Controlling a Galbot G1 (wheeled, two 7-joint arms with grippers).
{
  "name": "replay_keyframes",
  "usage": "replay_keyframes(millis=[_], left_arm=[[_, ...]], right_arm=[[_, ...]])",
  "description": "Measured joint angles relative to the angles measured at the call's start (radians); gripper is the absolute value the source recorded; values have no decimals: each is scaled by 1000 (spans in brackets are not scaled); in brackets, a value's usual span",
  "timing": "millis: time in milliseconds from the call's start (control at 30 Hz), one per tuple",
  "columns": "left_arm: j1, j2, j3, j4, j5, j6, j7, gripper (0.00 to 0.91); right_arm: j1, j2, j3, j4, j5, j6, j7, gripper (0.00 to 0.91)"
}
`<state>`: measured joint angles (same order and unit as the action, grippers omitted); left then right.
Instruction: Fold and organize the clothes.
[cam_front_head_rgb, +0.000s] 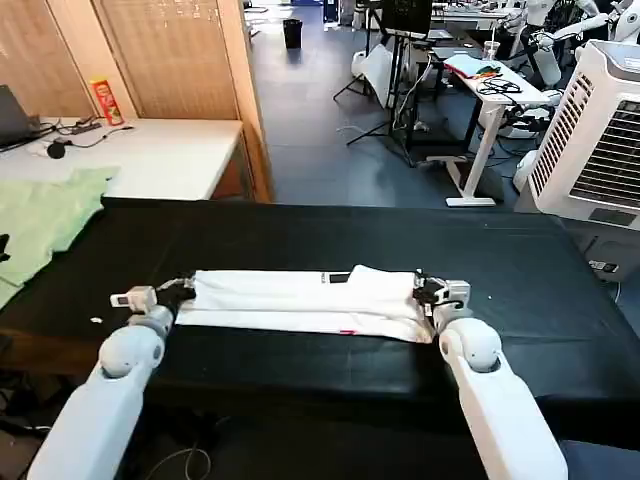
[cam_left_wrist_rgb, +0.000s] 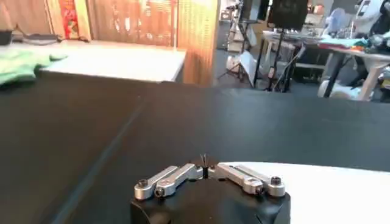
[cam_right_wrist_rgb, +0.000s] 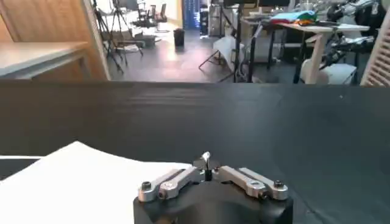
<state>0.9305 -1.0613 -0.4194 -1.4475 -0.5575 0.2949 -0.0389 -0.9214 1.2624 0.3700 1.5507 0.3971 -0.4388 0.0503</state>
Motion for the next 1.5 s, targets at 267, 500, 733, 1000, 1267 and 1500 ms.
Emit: replay_keyframes(millis=[267, 500, 733, 1000, 1267, 1500], left_arm=[[-28, 10, -11, 20, -40, -99, 2, 878], [-25, 30, -42, 5, -153, -74, -26, 878], [122, 28, -74, -141, -222, -20, -29, 878], [196, 12, -77, -187, -212, -13, -29, 634], [205, 5, -78, -173, -216, -12, -35, 166], [210, 2, -76, -167, -218, 2, -31, 0]], right_arm=[[-70, -45, 27, 88, 9, 7, -44, 878], [-163, -79, 65, 198, 37, -2, -38, 878], [-215, -88, 84, 283, 54, -12, -35, 878], [-231, -86, 91, 325, 55, -15, -32, 878], [-234, -84, 93, 338, 55, -15, -34, 878], [-239, -85, 102, 357, 55, -15, -39, 878]])
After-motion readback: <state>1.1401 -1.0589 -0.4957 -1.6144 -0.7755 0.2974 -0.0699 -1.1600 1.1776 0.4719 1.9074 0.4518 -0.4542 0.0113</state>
